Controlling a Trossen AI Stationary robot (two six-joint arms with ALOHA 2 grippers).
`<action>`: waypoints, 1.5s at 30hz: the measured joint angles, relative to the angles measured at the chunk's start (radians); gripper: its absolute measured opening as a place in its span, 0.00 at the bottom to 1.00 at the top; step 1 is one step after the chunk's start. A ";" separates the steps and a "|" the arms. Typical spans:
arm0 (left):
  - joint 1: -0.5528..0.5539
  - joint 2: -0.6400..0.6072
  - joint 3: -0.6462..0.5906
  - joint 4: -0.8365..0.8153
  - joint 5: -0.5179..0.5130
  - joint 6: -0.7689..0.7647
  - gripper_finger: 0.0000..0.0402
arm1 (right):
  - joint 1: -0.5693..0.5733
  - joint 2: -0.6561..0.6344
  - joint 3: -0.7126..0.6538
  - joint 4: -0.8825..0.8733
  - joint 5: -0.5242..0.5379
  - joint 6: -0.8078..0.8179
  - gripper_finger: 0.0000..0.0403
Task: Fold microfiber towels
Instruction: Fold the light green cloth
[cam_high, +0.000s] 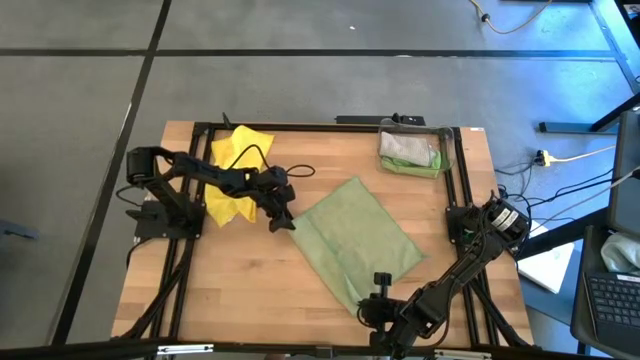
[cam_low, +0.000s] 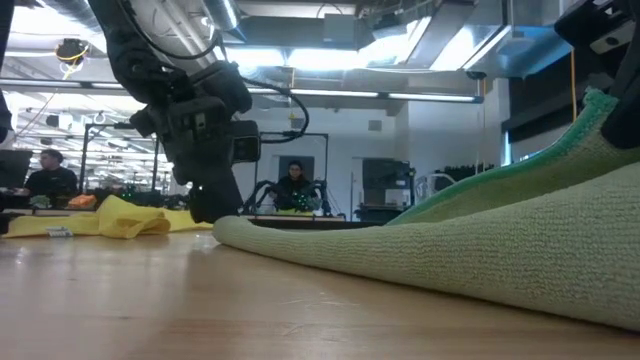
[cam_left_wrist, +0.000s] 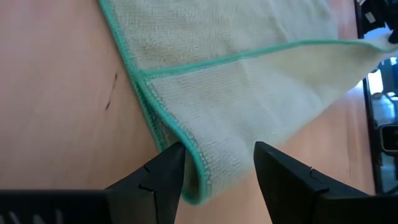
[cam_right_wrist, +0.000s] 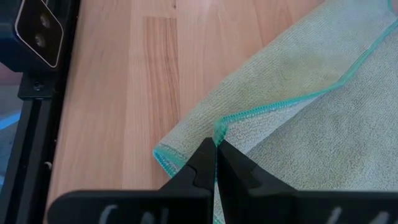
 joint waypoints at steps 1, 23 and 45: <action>-0.003 0.000 0.000 0.008 -0.009 0.000 0.46 | 0.000 0.000 0.000 0.000 0.000 -0.001 0.03; -0.025 0.000 0.001 0.008 -0.143 -0.010 0.46 | 0.000 0.000 0.000 -0.001 0.000 -0.002 0.03; -0.046 0.034 0.002 0.084 -0.106 -0.079 0.46 | 0.000 0.000 0.000 -0.001 0.001 -0.003 0.03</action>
